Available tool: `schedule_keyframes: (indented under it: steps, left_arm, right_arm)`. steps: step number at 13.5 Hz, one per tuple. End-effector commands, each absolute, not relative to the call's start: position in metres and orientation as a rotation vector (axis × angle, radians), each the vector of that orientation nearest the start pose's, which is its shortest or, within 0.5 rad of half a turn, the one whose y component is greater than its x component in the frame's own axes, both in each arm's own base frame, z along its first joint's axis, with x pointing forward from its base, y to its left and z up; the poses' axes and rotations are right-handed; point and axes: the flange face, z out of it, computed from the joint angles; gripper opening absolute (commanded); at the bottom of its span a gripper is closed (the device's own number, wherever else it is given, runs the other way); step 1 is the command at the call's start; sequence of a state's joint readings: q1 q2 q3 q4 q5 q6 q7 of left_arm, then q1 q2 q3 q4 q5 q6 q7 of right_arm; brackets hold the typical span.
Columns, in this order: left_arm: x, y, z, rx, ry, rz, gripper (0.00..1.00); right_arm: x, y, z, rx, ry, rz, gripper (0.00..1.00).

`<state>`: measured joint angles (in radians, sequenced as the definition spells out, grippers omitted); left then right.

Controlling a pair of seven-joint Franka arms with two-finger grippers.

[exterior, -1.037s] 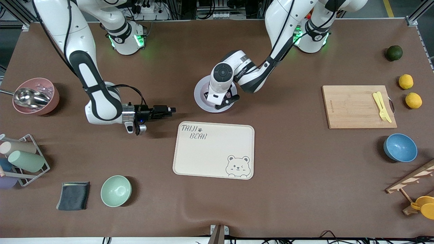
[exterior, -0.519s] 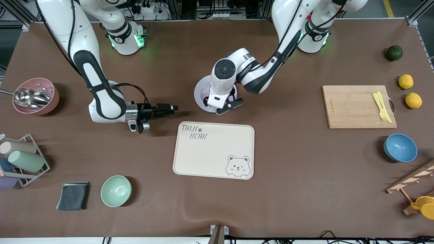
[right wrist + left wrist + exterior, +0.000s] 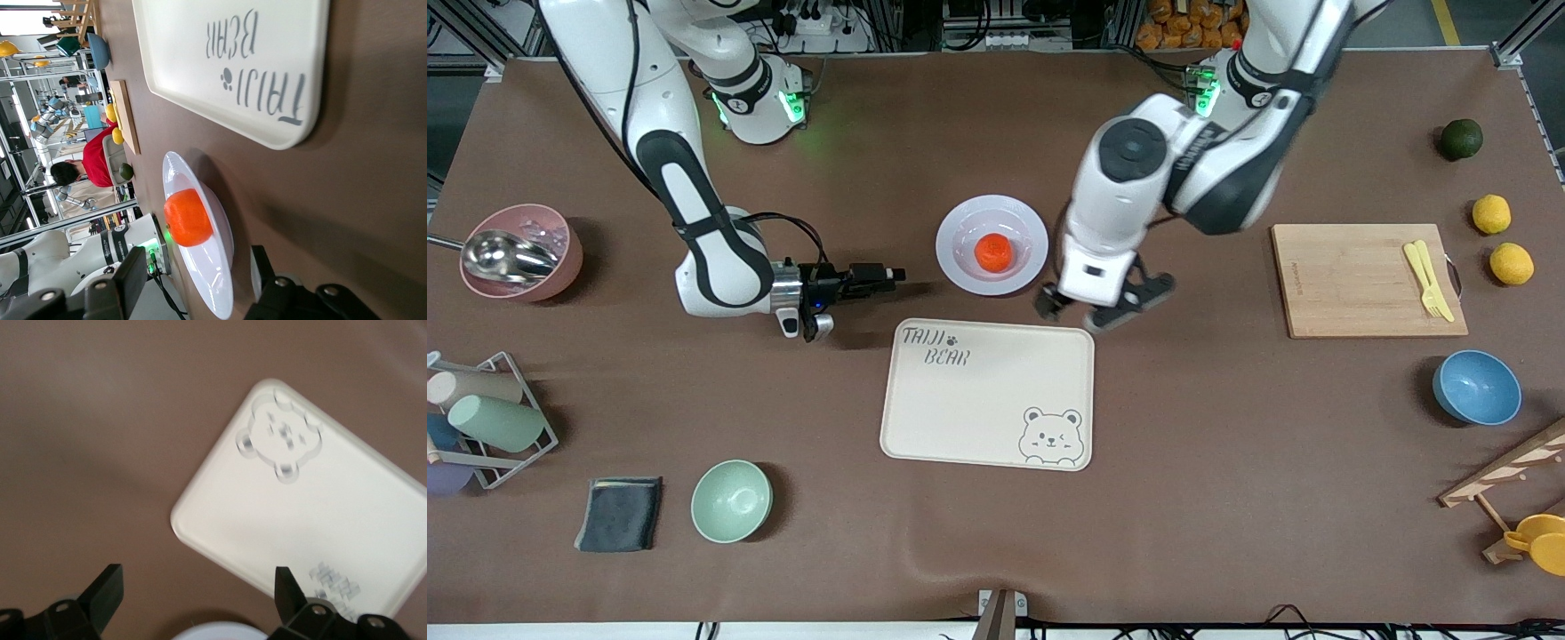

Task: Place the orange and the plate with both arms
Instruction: 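Release the orange and withdraw the left gripper while the right gripper grips the plate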

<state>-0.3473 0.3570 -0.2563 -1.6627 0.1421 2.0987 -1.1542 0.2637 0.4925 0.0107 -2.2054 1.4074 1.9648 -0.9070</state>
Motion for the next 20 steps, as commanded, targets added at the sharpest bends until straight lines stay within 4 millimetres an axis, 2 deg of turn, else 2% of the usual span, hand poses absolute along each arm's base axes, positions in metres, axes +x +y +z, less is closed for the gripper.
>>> schedule_keyframes:
  steps: [1, 2, 4, 6, 7, 9, 10, 11, 12, 13, 15, 17, 18, 20]
  left_arm:
    - [0.600, -0.306, 0.445, -3.072, -0.702, -0.175, 1.00]
    - [0.612, -0.281, 0.449, -3.069, -0.693, -0.183, 1.00]
    - [0.625, -0.236, 0.476, -3.095, -0.599, -0.234, 1.00]
    - [0.627, -0.200, 0.504, -3.104, -0.521, -0.264, 1.00]
    - [0.623, -0.192, 0.510, -3.086, -0.519, -0.229, 1.00]
    - [0.617, -0.176, 0.538, -3.071, -0.533, -0.237, 1.00]
    - [0.615, -0.166, 0.542, -3.059, -0.522, -0.221, 1.00]
    - [0.607, -0.164, 0.561, -3.066, -0.482, -0.253, 1.00]
    - [0.603, -0.161, 0.570, -3.069, -0.410, -0.259, 1.00]
    - [0.600, -0.151, 0.572, -3.066, -0.357, -0.223, 1.00]
    - [0.597, -0.119, 0.587, -3.092, -0.292, -0.206, 1.00]
    - [0.583, -0.094, 0.602, -3.100, -0.216, -0.141, 1.00]
    - [0.575, -0.092, 0.612, -3.101, -0.192, -0.137, 1.00]
    - [0.559, -0.081, 0.619, -3.100, -0.183, -0.080, 1.00]
  right_arm:
    - [0.451, 0.221, 0.138, -1.996, -0.071, 0.230, 0.66]
    - [0.450, 0.225, 0.138, -1.992, -0.063, 0.226, 0.66]
    - [0.447, 0.225, 0.133, -1.994, -0.055, 0.234, 0.66]
    - [0.446, 0.228, 0.131, -1.991, -0.050, 0.237, 0.64]
    - [0.442, 0.236, 0.128, -1.988, -0.048, 0.243, 0.63]
    - [0.438, 0.243, 0.124, -2.010, -0.044, 0.218, 0.62]
    - [0.436, 0.249, 0.124, -2.011, -0.044, 0.216, 0.62]
    - [0.435, 0.250, 0.124, -2.011, -0.041, 0.214, 0.61]
    - [0.434, 0.250, 0.122, -2.012, -0.041, 0.218, 0.61]
    - [0.432, 0.249, 0.118, -2.016, -0.037, 0.225, 0.61]
    - [0.430, 0.250, 0.116, -2.013, -0.042, 0.218, 0.60]
    - [0.426, 0.252, 0.110, -2.012, -0.036, 0.224, 0.59]
    - [0.425, 0.254, 0.111, -2.006, -0.032, 0.224, 0.56]
    - [0.424, 0.257, 0.110, -2.002, -0.017, 0.221, 0.54]
